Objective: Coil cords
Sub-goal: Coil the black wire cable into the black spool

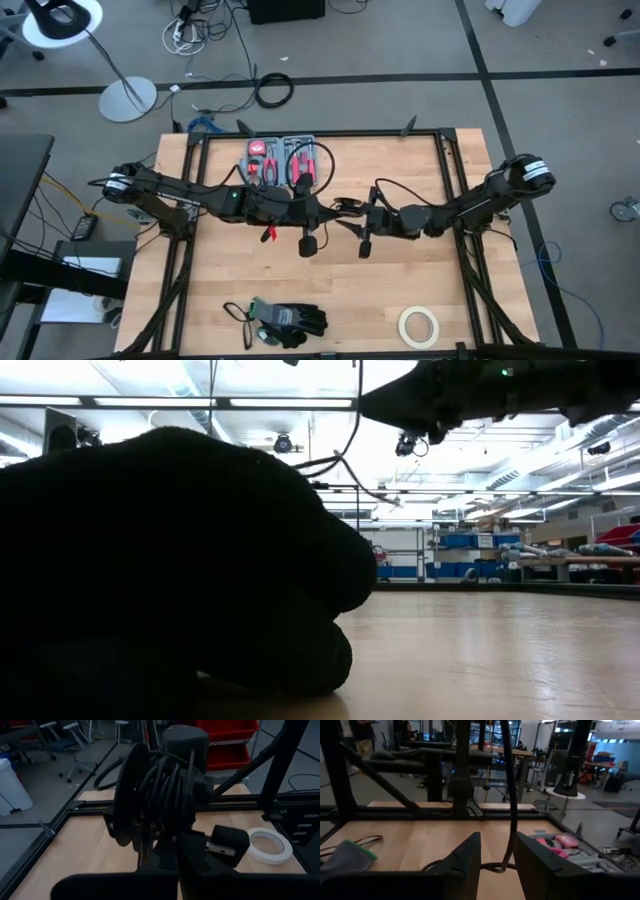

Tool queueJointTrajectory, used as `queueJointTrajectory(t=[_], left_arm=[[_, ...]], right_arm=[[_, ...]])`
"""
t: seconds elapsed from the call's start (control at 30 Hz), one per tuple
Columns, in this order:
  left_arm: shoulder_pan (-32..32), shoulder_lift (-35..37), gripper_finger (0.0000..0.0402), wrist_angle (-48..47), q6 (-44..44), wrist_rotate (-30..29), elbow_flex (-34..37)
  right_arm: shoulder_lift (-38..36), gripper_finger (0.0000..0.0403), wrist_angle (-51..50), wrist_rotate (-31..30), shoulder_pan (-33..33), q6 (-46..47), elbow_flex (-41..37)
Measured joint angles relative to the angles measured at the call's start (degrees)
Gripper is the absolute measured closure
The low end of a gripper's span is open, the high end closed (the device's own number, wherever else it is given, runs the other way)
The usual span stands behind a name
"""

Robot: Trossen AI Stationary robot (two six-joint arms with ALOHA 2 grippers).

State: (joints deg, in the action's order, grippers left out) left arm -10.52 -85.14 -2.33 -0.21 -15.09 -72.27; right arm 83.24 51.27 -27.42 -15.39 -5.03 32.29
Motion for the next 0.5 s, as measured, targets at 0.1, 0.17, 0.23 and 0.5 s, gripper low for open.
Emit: queueJointTrajectory(t=[0.1, 0.17, 0.23, 0.5], left_arm=[[0.0, 0.0, 0.0401, -0.1, 0.0, 0.0, 0.0], [-0.1, 0.0, 0.0401, -0.4, 0.0, -0.2, 0.0], [-0.1, 0.0, 0.0401, -0.3, 0.0, -0.2, 0.0], [-0.1, 0.0, 0.0401, 0.0, 0.2, -0.6, 0.0]], right_arm=[[0.1, 0.0290, -0.5, 0.0, 0.0, -1.1, 1.1], [-0.4, 0.0290, -1.1, 0.0, 0.0, -1.2, 1.2], [-0.5, 0.0290, -1.0, -0.2, 0.0, -1.1, 1.2], [0.0, 0.0290, -1.0, -0.7, 0.8, -1.3, 1.2]])
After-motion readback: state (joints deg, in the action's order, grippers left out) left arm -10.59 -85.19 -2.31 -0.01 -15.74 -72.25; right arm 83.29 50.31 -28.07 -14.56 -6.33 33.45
